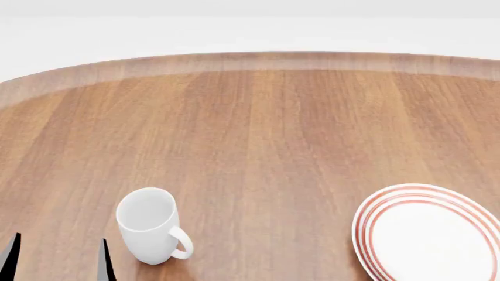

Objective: Pick up the red mug and put it on the plate

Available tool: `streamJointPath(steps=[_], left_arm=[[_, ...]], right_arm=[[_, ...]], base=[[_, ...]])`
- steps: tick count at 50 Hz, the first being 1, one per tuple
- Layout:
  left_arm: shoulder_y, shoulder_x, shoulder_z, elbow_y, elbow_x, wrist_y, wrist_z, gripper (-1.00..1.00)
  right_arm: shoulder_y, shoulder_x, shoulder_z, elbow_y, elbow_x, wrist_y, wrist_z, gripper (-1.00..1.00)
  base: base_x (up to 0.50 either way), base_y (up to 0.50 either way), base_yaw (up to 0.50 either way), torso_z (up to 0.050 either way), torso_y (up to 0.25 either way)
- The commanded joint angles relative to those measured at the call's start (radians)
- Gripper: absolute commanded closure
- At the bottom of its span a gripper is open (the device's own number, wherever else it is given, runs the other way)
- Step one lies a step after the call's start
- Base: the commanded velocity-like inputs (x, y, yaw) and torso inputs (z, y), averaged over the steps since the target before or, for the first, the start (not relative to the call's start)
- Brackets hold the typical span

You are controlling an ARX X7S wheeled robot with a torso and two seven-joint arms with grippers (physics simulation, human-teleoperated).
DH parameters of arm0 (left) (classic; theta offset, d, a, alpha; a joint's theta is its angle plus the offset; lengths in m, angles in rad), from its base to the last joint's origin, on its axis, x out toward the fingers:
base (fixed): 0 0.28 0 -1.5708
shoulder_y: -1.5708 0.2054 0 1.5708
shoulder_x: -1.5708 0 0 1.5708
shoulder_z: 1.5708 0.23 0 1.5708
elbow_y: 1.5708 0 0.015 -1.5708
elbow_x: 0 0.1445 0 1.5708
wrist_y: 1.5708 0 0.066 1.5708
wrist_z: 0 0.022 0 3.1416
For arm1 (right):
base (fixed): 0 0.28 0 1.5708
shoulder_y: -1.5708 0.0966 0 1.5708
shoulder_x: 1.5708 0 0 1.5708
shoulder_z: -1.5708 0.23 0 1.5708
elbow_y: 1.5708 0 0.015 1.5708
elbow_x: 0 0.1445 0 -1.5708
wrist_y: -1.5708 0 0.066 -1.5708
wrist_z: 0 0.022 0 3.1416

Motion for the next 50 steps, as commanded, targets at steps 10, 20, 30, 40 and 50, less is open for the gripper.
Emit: streamJointPath(steps=[10,20,30,40,50], left_arm=[[-0.002,-0.003,0.006,-0.003,0.0,0.005,-0.006,-1.0],[-0.003,-0.005,0.009,-0.003,-0.002,0.005,-0.007,-1.0],[-0.004,-0.006,0.011,-0.002,-0.001,0.004,-0.01,-1.0],[-0.005,-0.007,0.013,-0.004,-0.003,0.007,-0.013,-1.0],[-0.005,-0.008,0.016,-0.004,-0.005,0.008,-0.014,-1.0]], right_arm=[[-0.002,-0.014,-0.018,0.077,0.001,-0.051,-0.008,-1.0],[-0.002,-0.019,-0.027,0.104,0.003,-0.07,-0.012,-1.0],[0.01,-0.031,-0.041,0.148,0.006,-0.088,-0.022,-1.0],[0.021,-0.04,-0.051,0.184,0.014,-0.101,-0.029,-1.0],[0.0,-0.038,-0.052,0.206,0.018,-0.136,-0.029,-1.0]], base=[[0.0,0.0,0.0,0.0,0.0],[0.0,0.0,0.0,0.0,0.0],[0.0,0.0,0.0,0.0,0.0],[0.0,0.0,0.0,0.0,0.0],[0.0,0.0,0.0,0.0,0.0]])
